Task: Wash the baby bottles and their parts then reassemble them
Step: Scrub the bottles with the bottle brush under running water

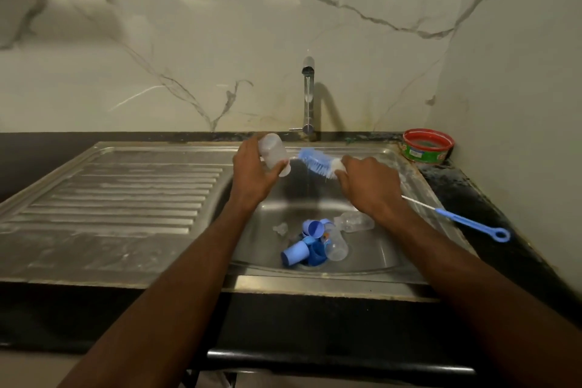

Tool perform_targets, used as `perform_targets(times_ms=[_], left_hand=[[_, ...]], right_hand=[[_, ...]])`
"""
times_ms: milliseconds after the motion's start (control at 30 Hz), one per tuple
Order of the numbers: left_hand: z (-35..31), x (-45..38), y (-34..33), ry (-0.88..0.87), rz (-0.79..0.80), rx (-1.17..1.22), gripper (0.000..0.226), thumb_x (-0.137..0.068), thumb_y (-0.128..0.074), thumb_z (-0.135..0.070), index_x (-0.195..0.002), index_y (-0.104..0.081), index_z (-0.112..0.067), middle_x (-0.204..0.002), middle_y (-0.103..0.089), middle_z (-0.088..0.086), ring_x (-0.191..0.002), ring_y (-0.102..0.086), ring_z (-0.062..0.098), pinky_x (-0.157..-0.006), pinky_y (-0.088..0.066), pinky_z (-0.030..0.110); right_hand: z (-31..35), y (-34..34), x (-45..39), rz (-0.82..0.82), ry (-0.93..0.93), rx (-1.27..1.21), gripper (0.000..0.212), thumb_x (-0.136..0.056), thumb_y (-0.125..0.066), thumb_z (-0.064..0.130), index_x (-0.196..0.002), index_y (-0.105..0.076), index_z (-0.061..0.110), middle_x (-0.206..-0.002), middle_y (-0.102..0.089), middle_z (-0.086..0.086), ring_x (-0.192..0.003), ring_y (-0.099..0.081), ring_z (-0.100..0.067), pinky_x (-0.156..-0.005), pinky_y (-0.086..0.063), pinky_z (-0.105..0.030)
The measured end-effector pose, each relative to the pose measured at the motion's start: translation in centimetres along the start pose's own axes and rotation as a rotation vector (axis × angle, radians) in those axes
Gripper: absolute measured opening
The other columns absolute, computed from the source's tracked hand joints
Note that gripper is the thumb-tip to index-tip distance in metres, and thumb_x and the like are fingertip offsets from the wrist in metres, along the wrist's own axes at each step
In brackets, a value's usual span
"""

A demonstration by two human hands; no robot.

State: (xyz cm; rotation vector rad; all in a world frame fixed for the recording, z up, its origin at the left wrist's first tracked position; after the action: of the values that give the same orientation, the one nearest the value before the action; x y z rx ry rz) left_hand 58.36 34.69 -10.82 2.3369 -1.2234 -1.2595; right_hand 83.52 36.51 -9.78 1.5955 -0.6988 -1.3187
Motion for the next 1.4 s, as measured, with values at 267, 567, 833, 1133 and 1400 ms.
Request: perform_targets(times_ms=[267, 567, 833, 1133, 1400], left_hand=[[-0.5, 0.4, 1.6, -0.004, -0.062, 0.031, 0.075, -0.073, -0.085, -0.045, -0.135, -0.054, -0.016, -0.130, -0.063, 0.005, -0.116, -0.061, 0.020, -0.091, -0.056, 0.032], [-1.0, 0.6, 0.7, -0.037, 0.000, 0.016, 0.070, -0.072, -0.088, -0.042, -0.130, -0.057, -0.017, -0.125, -0.067, 0.003, -0.109, -0.064, 0.016, -0.086, -0.055, 0.025], [1.3, 1.7, -1.0, 0.052, 0.157, -0.127, 0.072, -0.070, -0.091, -0.036, -0.131, -0.057, -0.018, -0.126, -0.066, 0.008, -0.113, -0.063, 0.022, -0.096, -0.053, 0.035], [0.2, 1.8, 5.2, 0.051, 0.034, -0.023, 0.070, -0.076, -0.085, -0.041, -0.136, -0.056, -0.021, -0.124, -0.069, 0.006, -0.108, -0.066, 0.020, -0.094, -0.056, 0.034], [6.4, 2.0, 21.7, 0.046, -0.107, -0.264, 0.079, -0.072, -0.084, -0.056, -0.135, -0.055, -0.018, -0.119, -0.070, 0.001, -0.100, -0.067, 0.018, -0.085, -0.055, 0.033]], right_hand=[[0.4, -0.1, 0.4, -0.006, 0.026, -0.025, 0.029, -0.100, -0.051, 0.044, -0.119, -0.060, 0.023, -0.104, -0.069, -0.006, -0.088, -0.066, -0.025, -0.066, -0.045, -0.033], [0.4, 1.0, 0.2, -0.084, 0.027, -0.051, 0.028, -0.101, -0.050, 0.043, -0.118, -0.060, 0.023, -0.098, -0.070, -0.003, -0.082, -0.066, -0.023, -0.063, -0.044, -0.032], [1.3, -1.0, 0.8, 0.103, 0.071, 0.009, 0.026, -0.100, -0.056, 0.039, -0.118, -0.062, 0.022, -0.110, -0.070, -0.004, -0.093, -0.066, -0.022, -0.068, -0.039, -0.030], [4.8, 2.1, 0.5, 0.016, 0.089, -0.078, 0.026, -0.099, -0.053, 0.040, -0.117, -0.061, 0.022, -0.106, -0.069, -0.004, -0.089, -0.065, -0.022, -0.068, -0.042, -0.032], [22.8, 4.5, -3.2, 0.108, 0.274, -0.375, 0.033, -0.098, -0.047, 0.043, -0.112, -0.064, 0.019, -0.115, -0.068, -0.009, -0.104, -0.064, -0.033, -0.076, -0.044, -0.035]])
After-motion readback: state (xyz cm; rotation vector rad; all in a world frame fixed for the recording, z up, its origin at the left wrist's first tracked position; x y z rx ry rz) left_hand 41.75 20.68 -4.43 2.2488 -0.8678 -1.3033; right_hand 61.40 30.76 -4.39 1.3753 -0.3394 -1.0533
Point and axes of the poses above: each hand's wrist, its own x-axis away from the middle knuckle, its own y-axis out of the back of the hand, z = x × y, the point moved 9 cm from there along -x, towards the middle knuckle
